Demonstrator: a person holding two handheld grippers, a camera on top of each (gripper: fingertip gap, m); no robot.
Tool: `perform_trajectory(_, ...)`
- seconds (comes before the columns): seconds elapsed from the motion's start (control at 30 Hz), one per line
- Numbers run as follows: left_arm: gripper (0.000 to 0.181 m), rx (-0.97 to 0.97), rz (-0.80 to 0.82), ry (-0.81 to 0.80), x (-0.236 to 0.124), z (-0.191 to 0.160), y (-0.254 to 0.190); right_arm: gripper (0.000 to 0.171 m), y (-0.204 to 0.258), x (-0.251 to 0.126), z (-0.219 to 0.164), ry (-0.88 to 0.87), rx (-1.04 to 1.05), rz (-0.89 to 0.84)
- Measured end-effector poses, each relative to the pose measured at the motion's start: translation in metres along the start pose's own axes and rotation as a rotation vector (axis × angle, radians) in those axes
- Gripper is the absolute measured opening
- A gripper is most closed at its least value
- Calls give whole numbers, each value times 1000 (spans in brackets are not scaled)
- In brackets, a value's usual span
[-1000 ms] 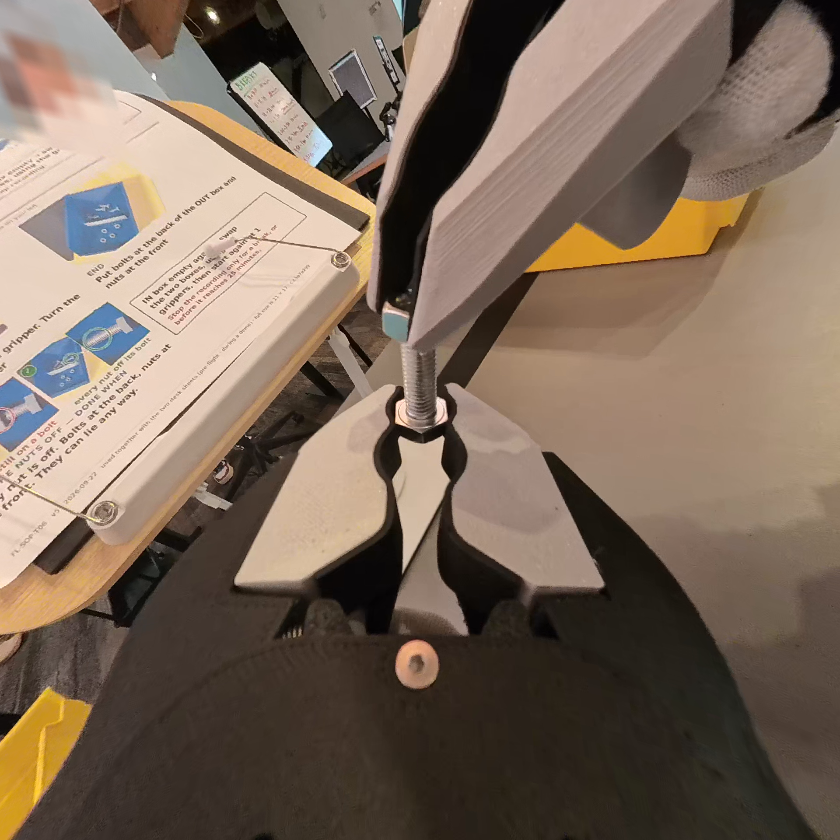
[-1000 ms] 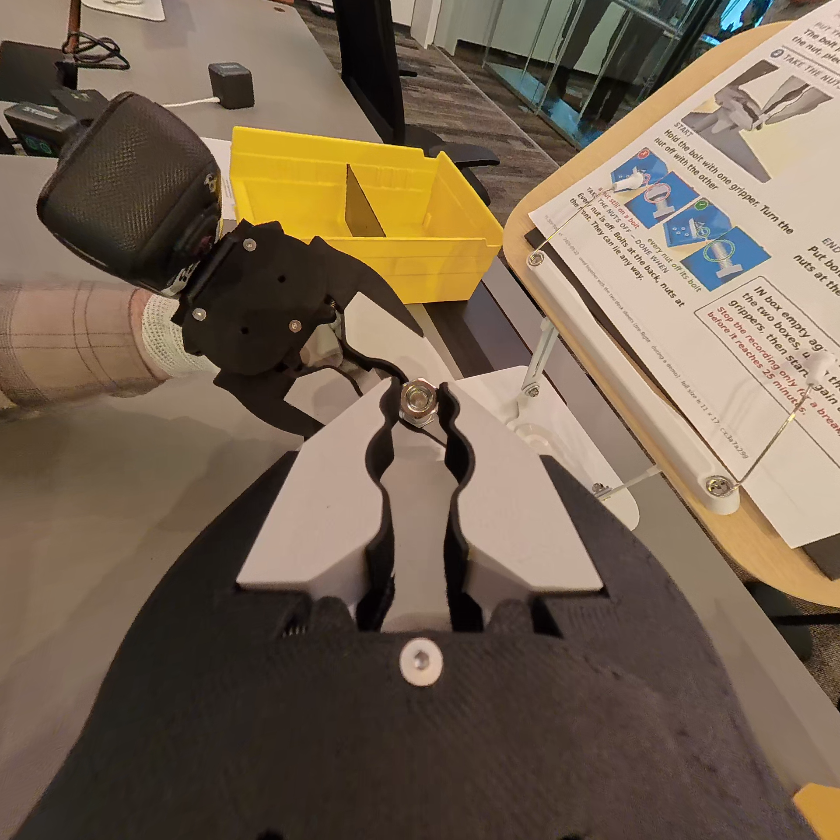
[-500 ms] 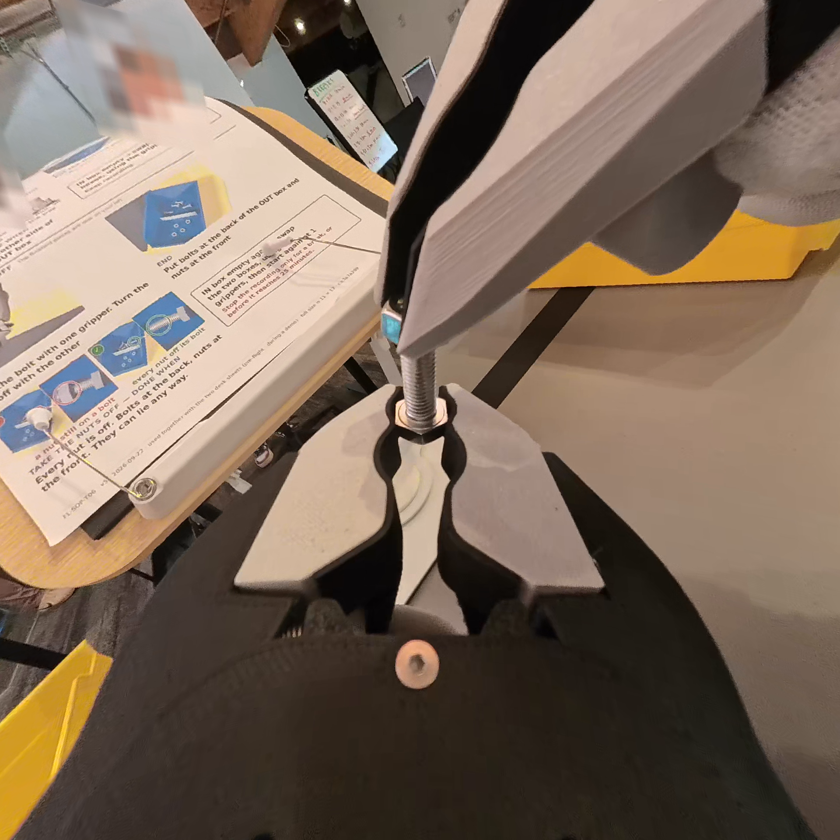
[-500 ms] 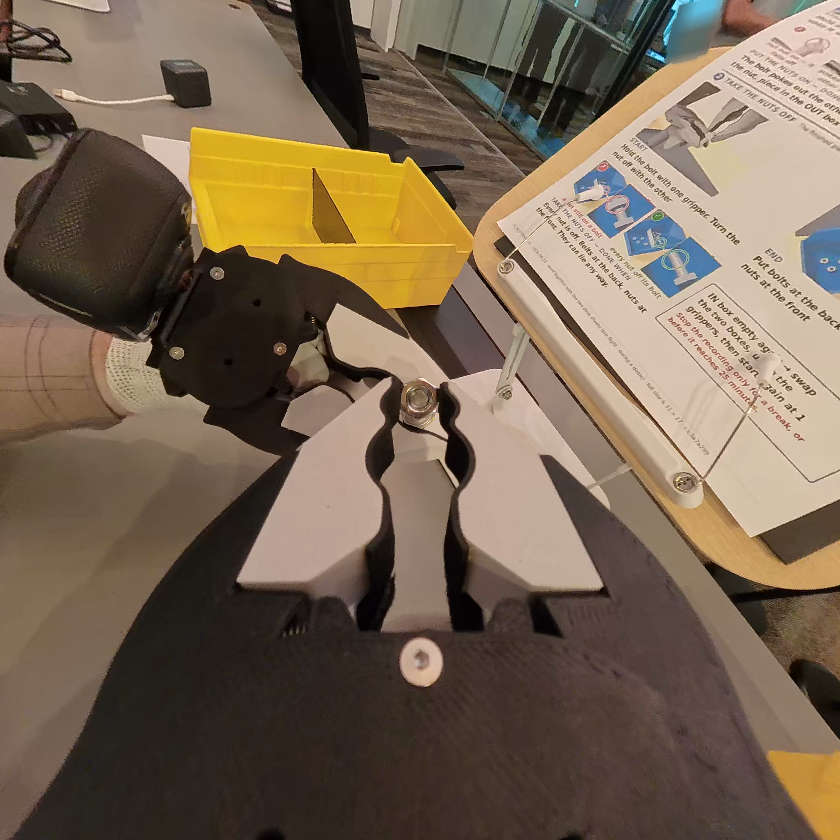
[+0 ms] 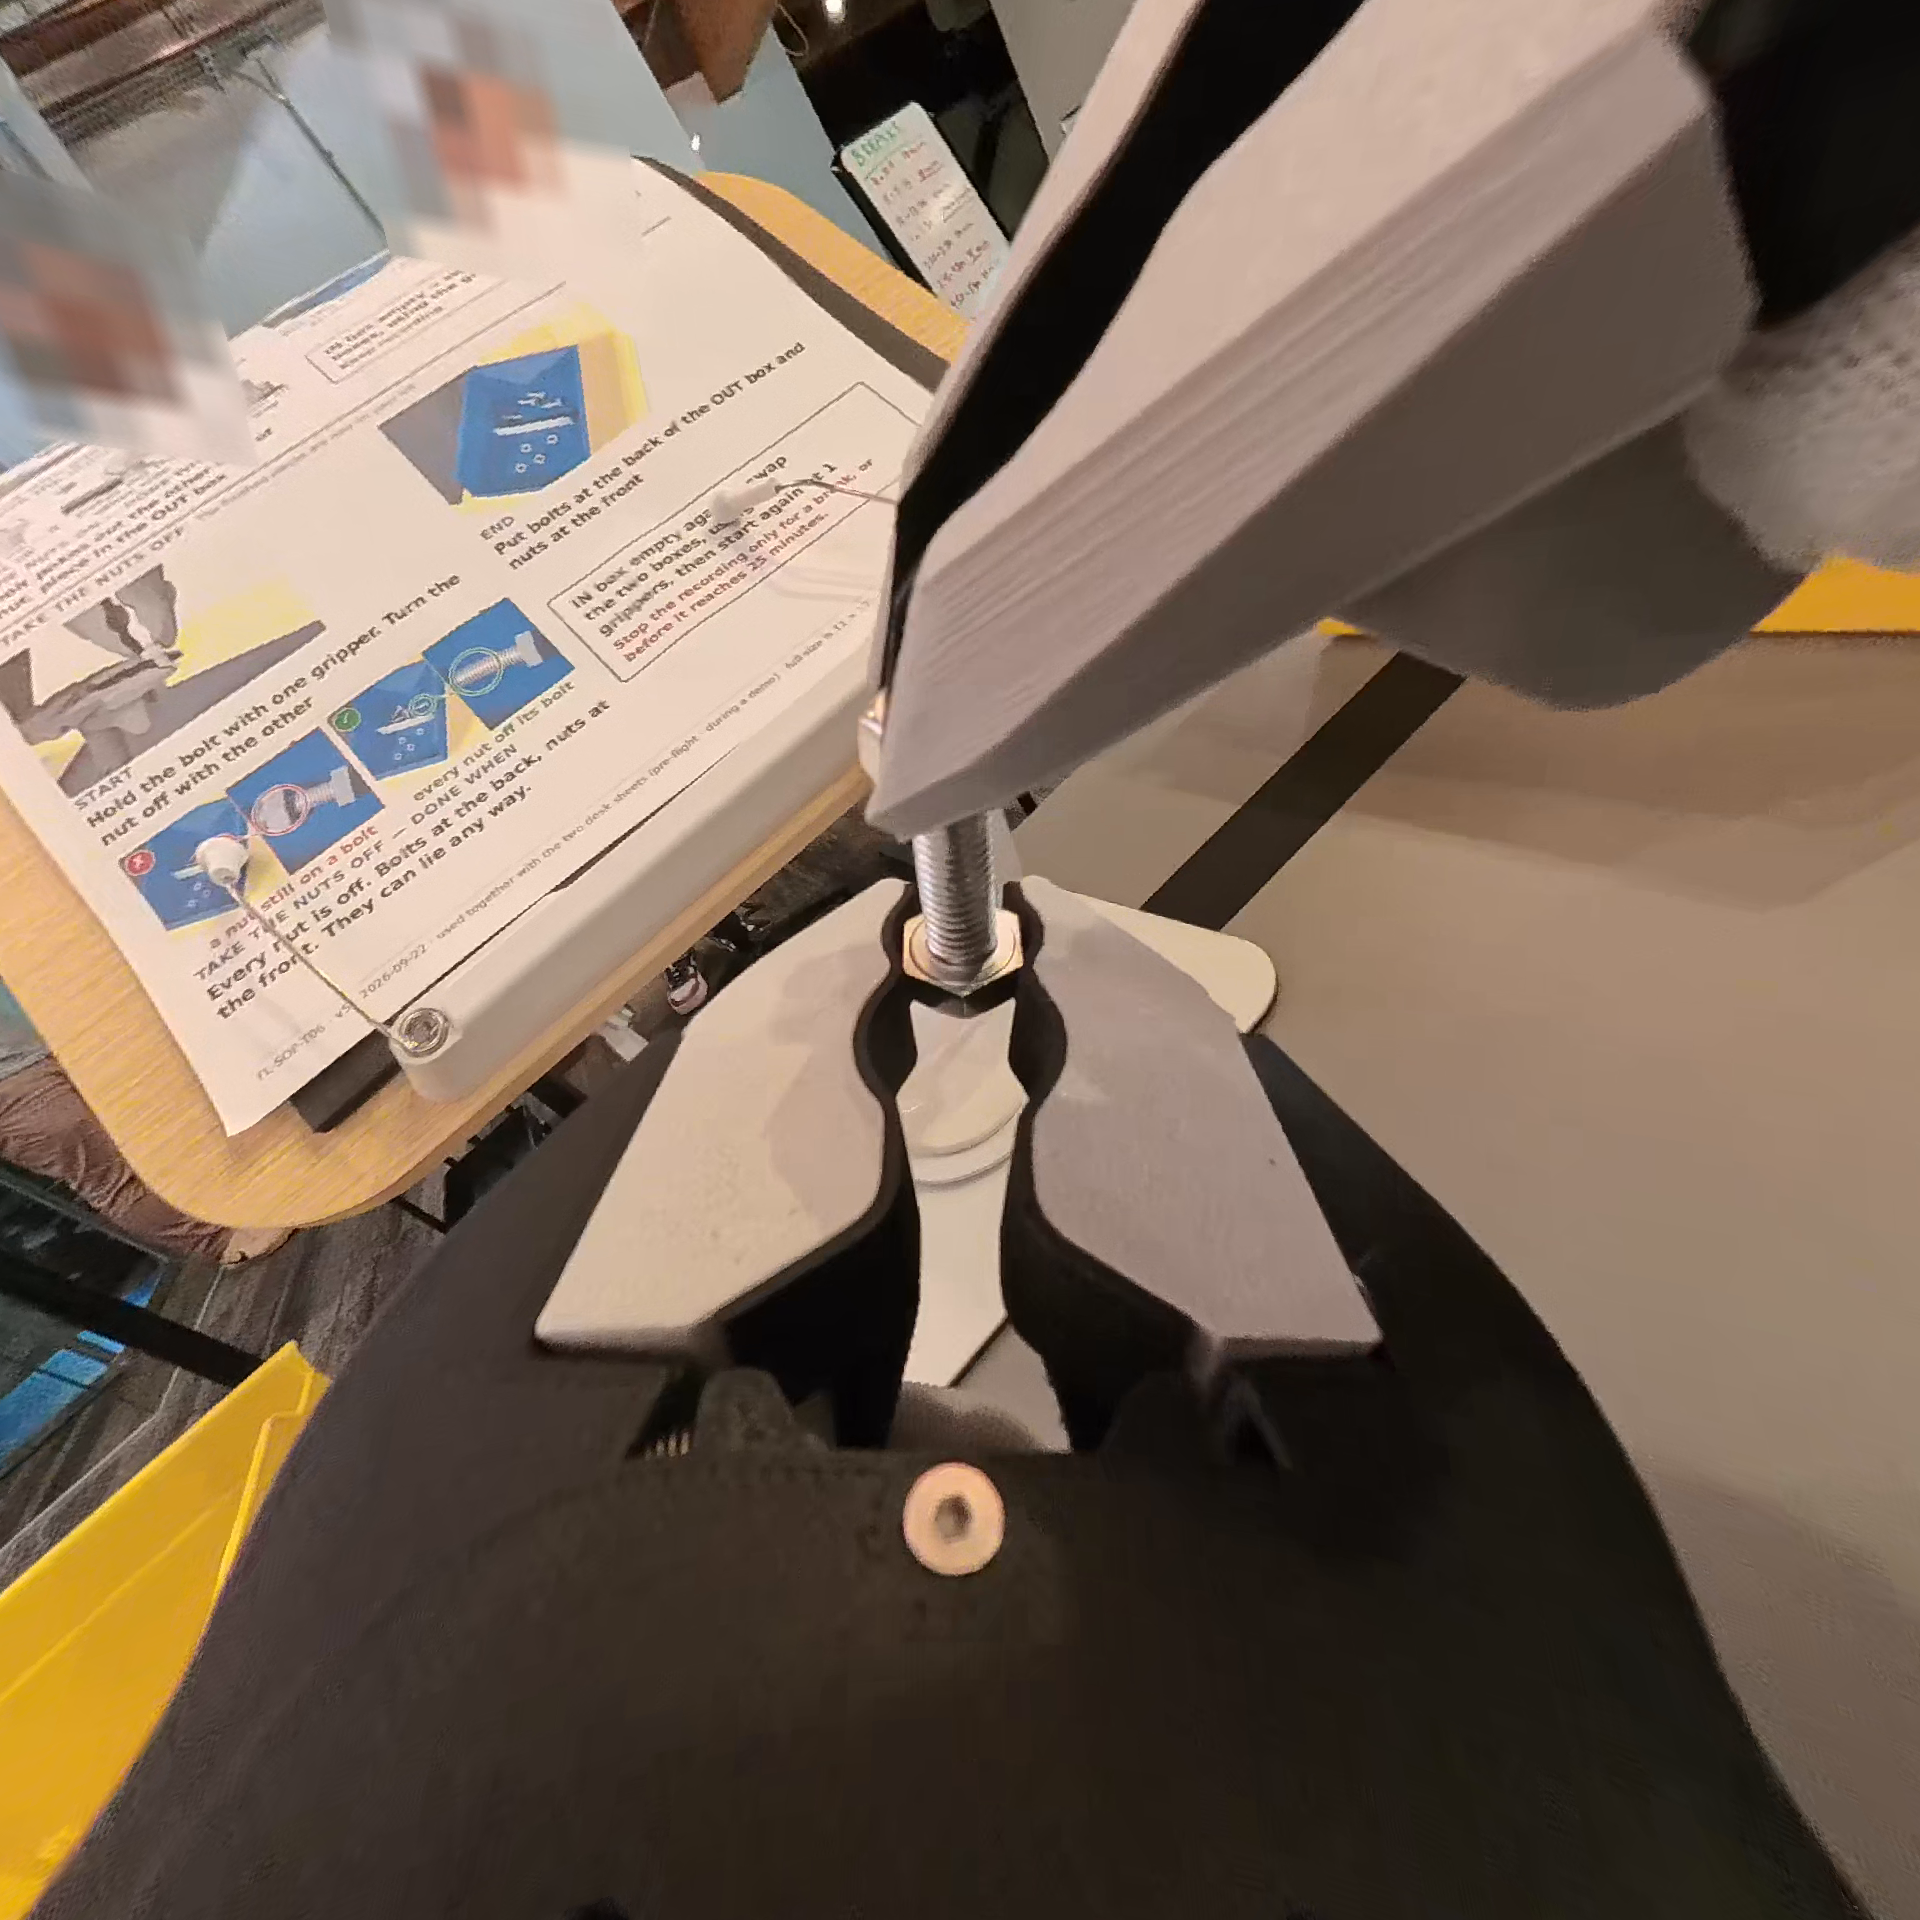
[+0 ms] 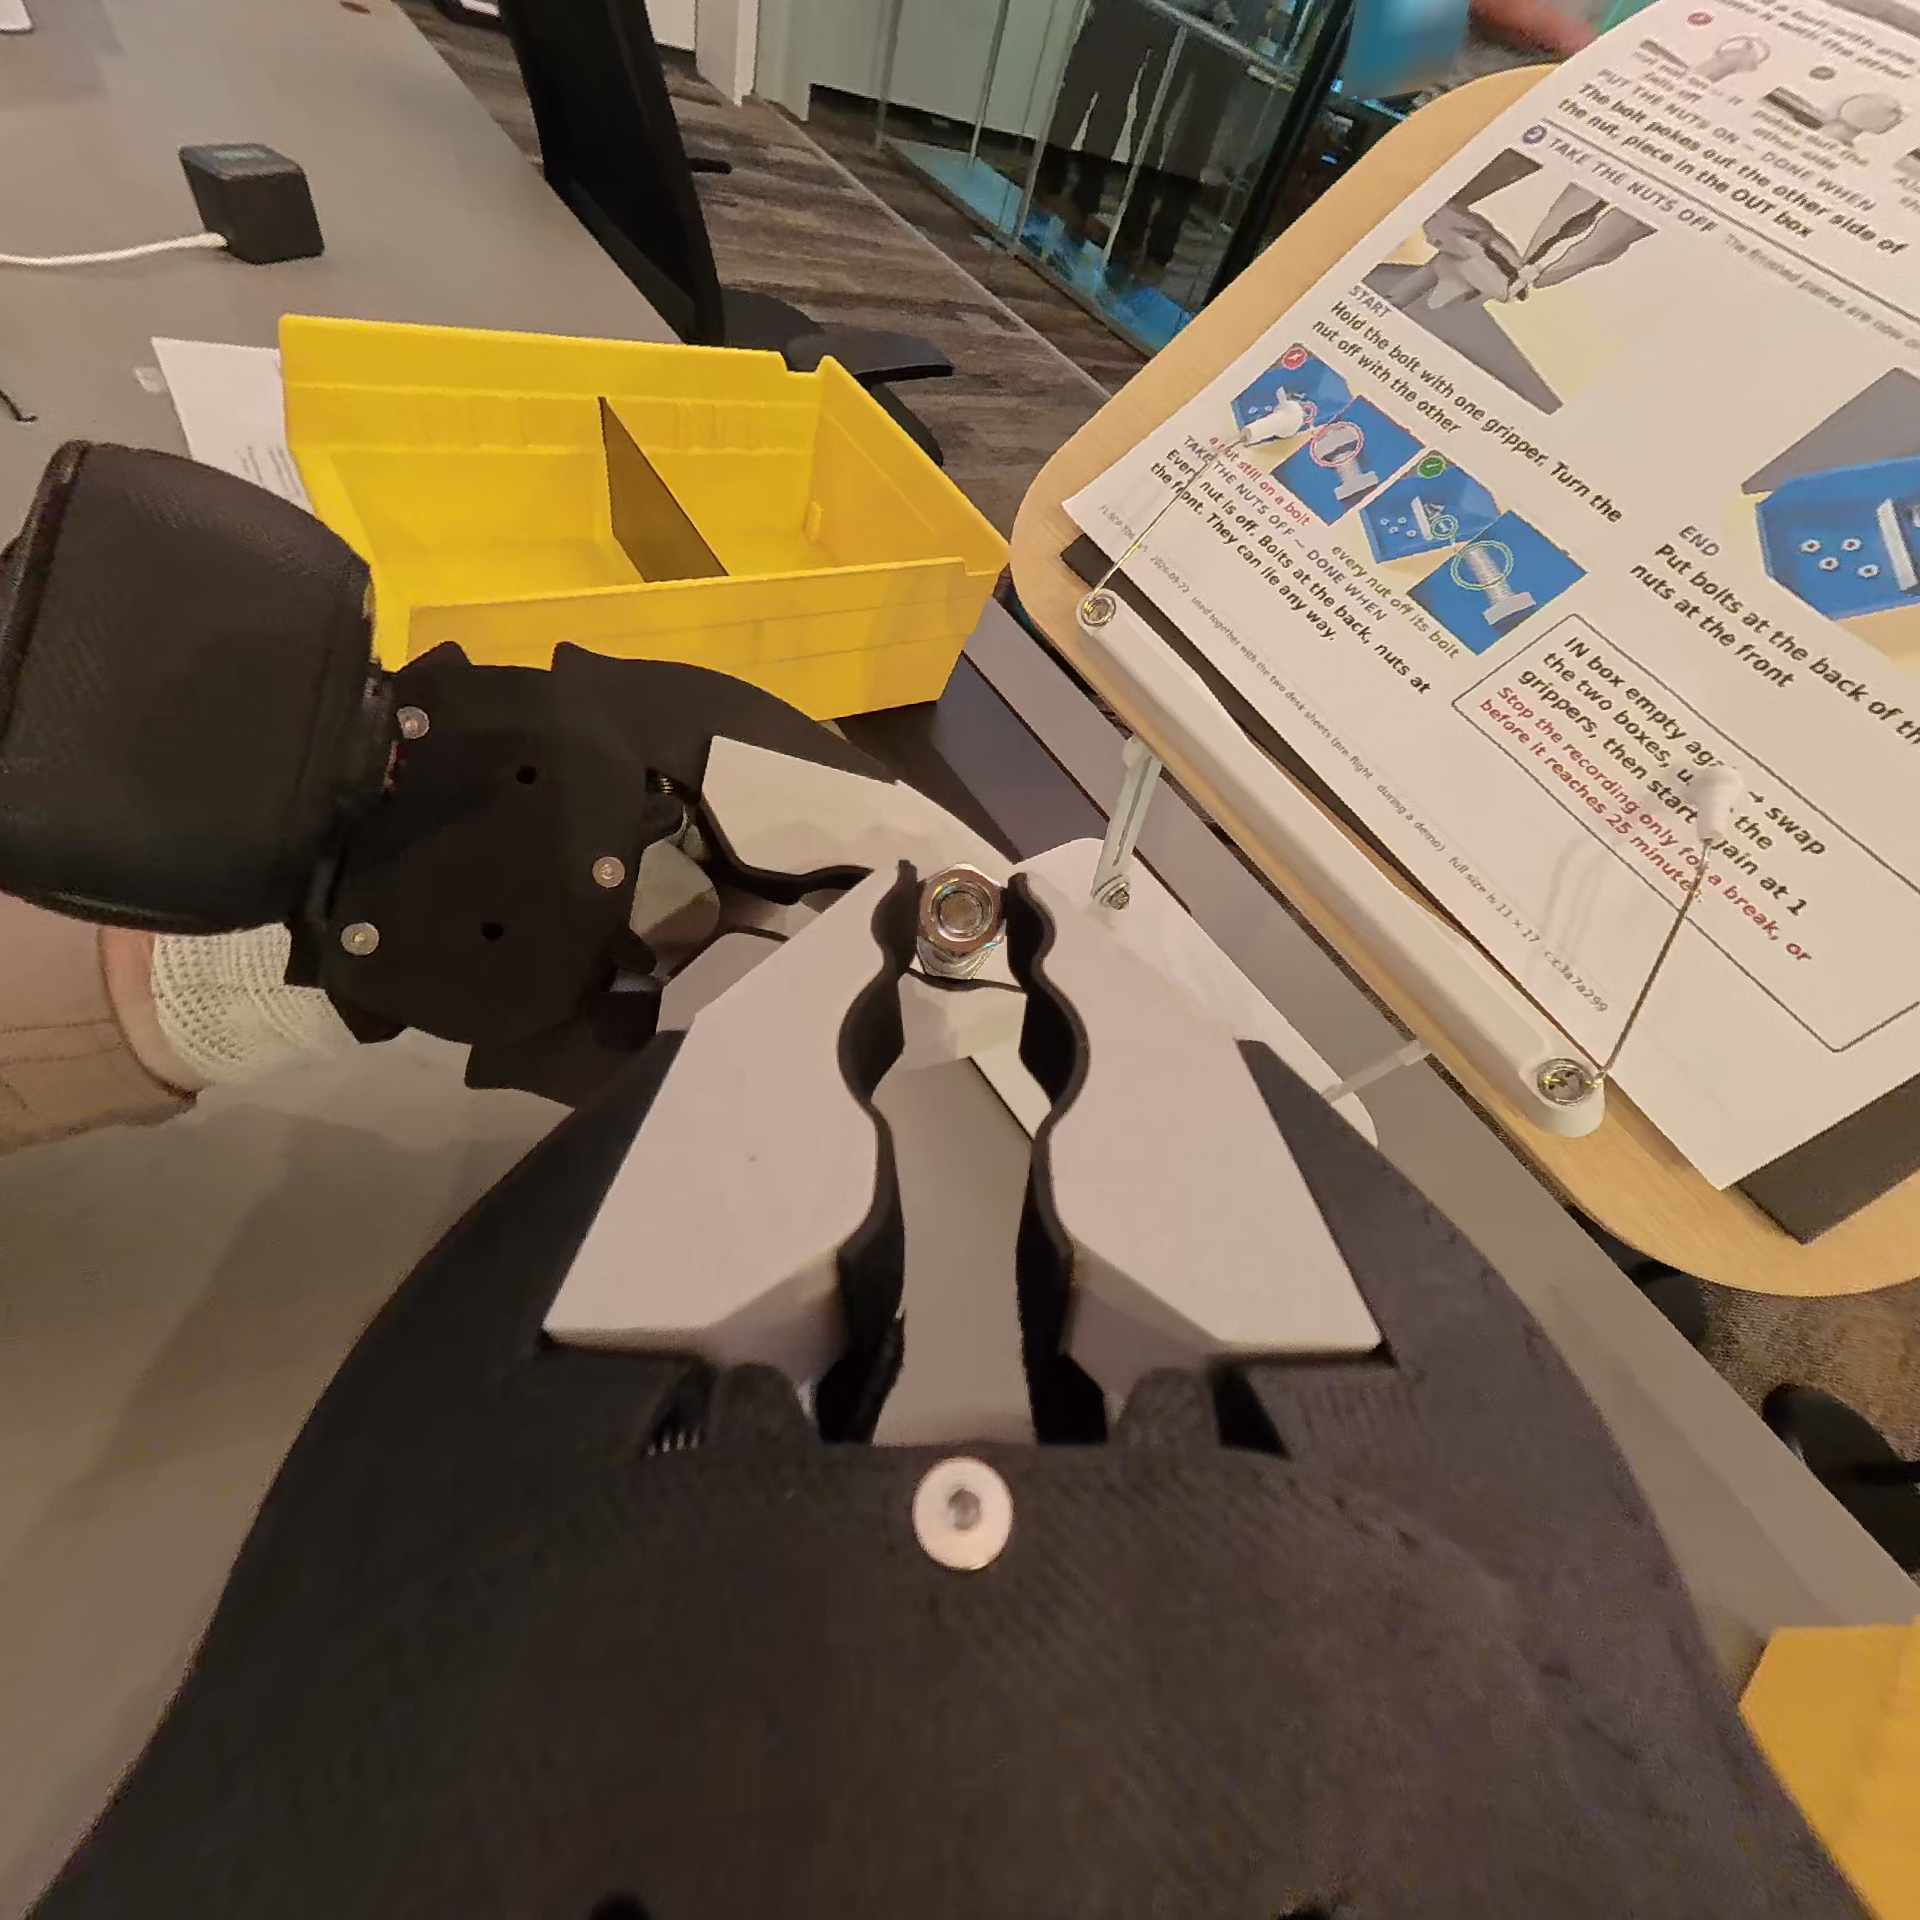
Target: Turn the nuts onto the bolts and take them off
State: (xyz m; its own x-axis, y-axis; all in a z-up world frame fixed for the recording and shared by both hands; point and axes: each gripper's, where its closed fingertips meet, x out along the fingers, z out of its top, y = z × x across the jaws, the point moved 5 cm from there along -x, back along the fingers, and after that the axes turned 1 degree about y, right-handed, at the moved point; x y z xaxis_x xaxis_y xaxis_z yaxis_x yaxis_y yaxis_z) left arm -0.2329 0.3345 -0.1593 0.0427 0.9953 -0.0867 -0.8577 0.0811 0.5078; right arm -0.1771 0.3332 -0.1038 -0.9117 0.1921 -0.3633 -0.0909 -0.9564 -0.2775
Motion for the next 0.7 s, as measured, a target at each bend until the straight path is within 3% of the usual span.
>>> perform_trajectory(0.3, 15, -30, 19, 22, 3, -8, 1, 15, 0, 9, -3, 12, 55, -37)
perform_trajectory(0.7, 14, -194, -241, 95, 13, -33, -26, 15, -6, 19, -34, 135, 142, 42)
